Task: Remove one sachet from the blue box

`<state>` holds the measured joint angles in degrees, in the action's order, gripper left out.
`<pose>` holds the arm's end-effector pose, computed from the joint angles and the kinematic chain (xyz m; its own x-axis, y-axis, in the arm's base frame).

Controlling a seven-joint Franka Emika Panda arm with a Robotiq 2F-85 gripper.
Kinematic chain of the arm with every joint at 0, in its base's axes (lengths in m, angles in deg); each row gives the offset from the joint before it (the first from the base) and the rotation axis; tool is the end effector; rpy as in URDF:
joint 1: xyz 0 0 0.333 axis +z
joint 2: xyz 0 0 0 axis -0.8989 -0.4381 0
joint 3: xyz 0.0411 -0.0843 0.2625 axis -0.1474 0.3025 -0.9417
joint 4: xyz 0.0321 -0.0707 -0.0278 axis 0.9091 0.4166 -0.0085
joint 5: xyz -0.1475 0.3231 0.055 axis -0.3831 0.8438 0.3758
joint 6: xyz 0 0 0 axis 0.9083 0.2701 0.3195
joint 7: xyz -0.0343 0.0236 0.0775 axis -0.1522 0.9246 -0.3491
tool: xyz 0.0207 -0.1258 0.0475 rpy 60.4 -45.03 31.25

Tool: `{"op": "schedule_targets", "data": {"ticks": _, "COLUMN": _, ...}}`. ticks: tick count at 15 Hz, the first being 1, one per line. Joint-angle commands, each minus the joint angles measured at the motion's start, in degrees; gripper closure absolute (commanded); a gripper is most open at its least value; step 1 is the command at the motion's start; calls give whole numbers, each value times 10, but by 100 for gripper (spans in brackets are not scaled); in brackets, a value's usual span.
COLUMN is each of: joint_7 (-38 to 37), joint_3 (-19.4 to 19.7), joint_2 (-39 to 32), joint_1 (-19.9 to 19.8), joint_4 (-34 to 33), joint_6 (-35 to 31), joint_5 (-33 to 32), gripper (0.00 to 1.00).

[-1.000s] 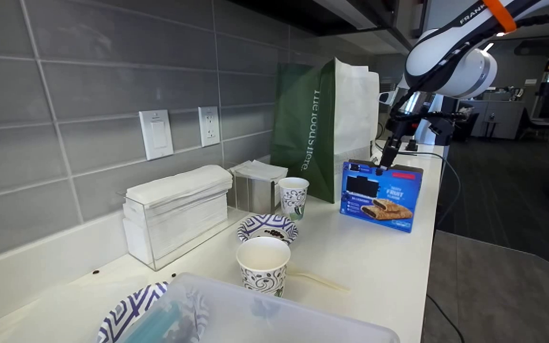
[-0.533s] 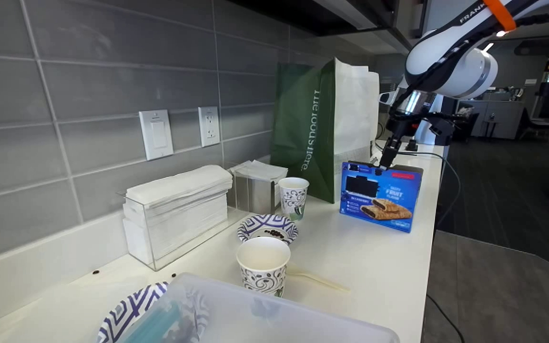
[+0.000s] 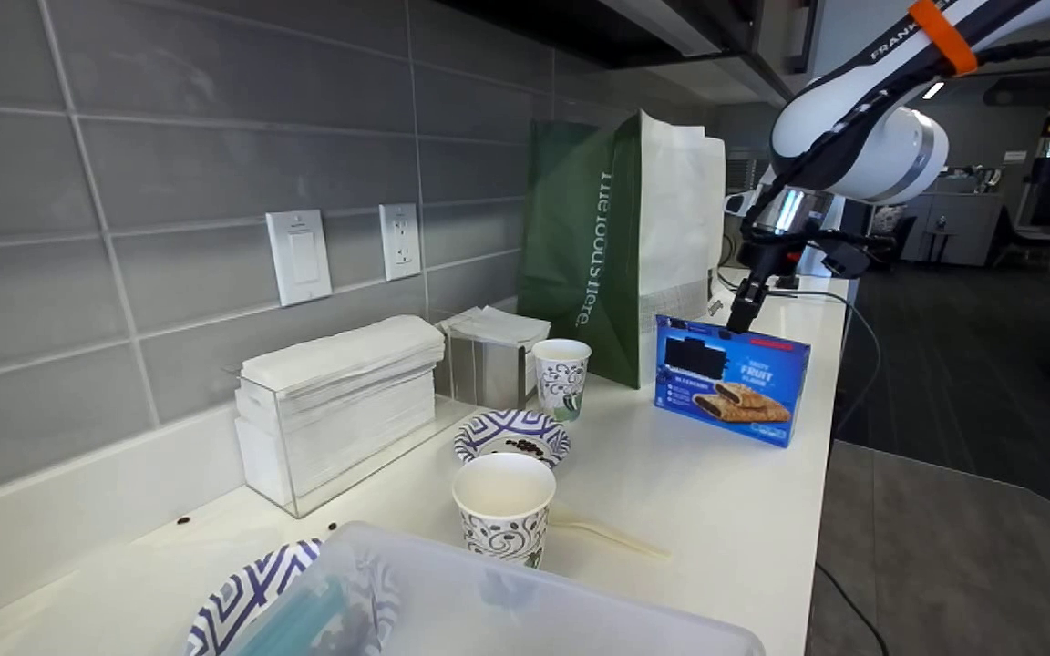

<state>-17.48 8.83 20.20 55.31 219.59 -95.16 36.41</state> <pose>0.4789 -0.1591 0.3218 0.9485 0.2134 0.2342 0.2333 -0.9706 -0.0602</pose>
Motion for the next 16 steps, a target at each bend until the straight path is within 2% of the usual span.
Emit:
{"op": "schedule_targets", "data": {"ticks": 1, "joint_7": -5, "joint_3": -2, "joint_2": -5, "joint_1": -2, "joint_4": 11, "joint_6": 3, "joint_5": 7, "gripper": 78}}
{"op": "schedule_targets", "data": {"ticks": 5, "joint_7": -4, "joint_3": -2, "joint_2": -4, "joint_1": -2, "joint_4": 12, "joint_6": 4, "joint_5": 7, "gripper": 79}}
{"op": "schedule_targets", "data": {"ticks": 7, "joint_7": -3, "joint_3": -2, "joint_2": -4, "joint_1": -2, "joint_4": 14, "joint_6": 4, "joint_5": 6, "gripper": 85}}
{"op": "schedule_targets", "data": {"ticks": 8, "joint_7": -4, "joint_3": -2, "joint_2": -4, "joint_1": -2, "joint_4": 15, "joint_6": 3, "joint_5": 5, "gripper": 97}}
{"op": "schedule_targets", "data": {"ticks": 10, "joint_7": -5, "joint_3": -1, "joint_2": -2, "joint_1": -3, "joint_4": 16, "joint_6": 4, "joint_5": 5, "gripper": 100}}
{"op": "schedule_targets", "data": {"ticks": 16, "joint_7": -28, "joint_3": 3, "joint_2": 13, "joint_1": -9, "joint_4": 3, "joint_6": 14, "joint_5": -11, "gripper": 100}}
